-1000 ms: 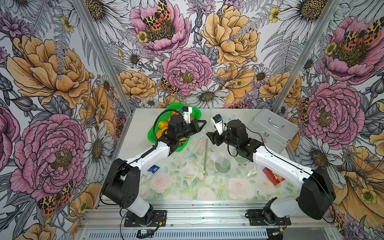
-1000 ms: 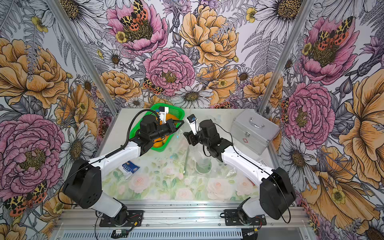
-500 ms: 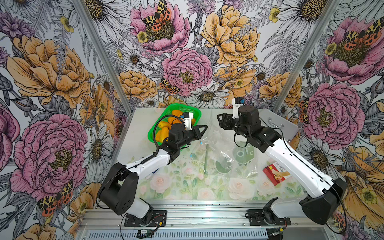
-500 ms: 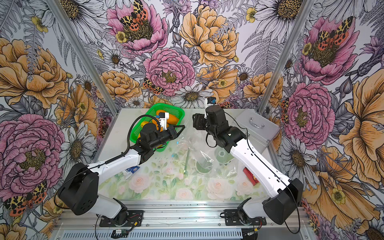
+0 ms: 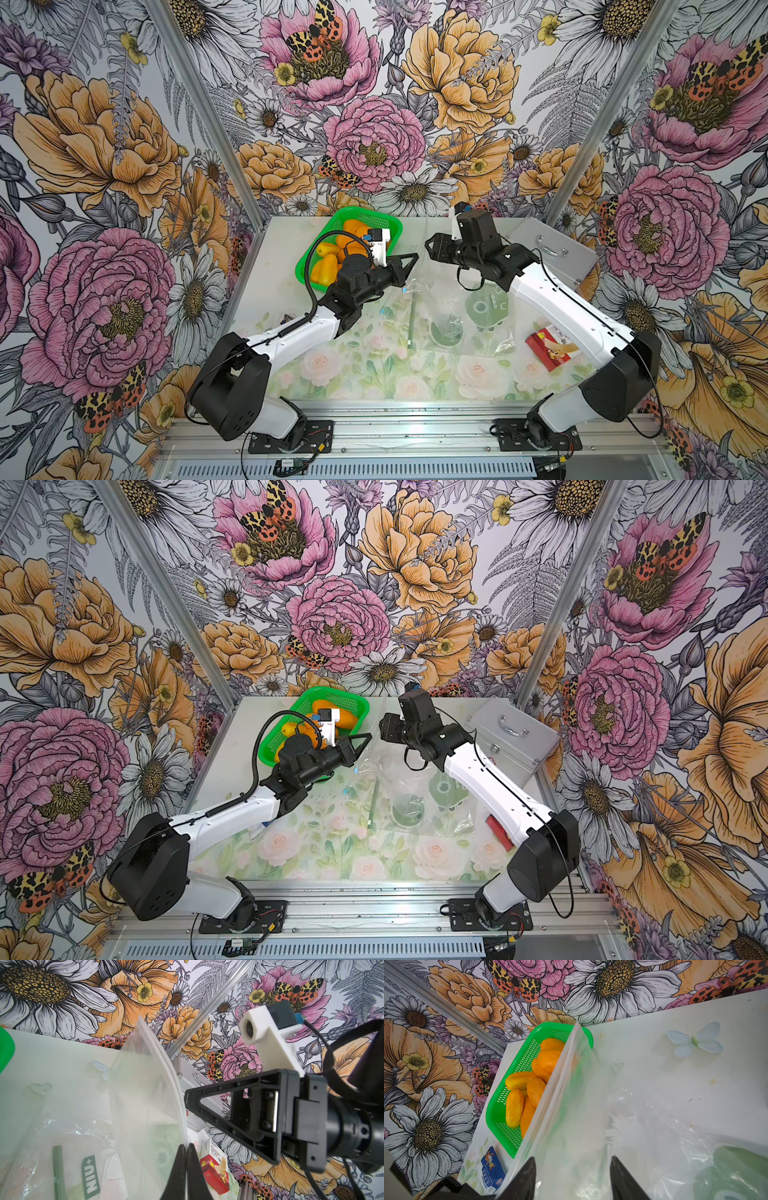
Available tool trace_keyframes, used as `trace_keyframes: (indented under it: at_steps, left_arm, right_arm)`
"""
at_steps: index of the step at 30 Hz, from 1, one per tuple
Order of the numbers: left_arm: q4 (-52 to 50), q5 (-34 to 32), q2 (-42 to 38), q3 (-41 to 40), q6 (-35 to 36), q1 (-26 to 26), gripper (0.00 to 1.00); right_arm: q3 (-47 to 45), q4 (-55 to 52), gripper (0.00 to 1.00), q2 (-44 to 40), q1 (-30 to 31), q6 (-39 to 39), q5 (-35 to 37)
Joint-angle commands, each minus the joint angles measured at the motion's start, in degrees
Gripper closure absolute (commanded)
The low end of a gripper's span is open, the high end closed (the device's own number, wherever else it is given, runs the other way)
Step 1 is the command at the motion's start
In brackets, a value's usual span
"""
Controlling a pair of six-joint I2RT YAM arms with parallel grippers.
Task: Place the mango in a zip-top bag and seal the zipper
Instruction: Open the zipper of the food storage bag.
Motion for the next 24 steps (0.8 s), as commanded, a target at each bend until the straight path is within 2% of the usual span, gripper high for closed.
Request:
trace_keyframes:
  at_steps: [1, 24]
  left_arm:
    - [1.22, -1.88, -1.55, -0.82, 2.33, -0.29, 1.00]
    - [1.41, -2.02, -1.33, -1.17, 2.31, -0.66, 1.00]
  right_arm:
    - [1.59, 0.02, 0.43, -0.98, -0.37, 0.93, -0.75]
    - [3.84, 0.10, 0.42, 2.04, -0.28, 0.93, -1.58]
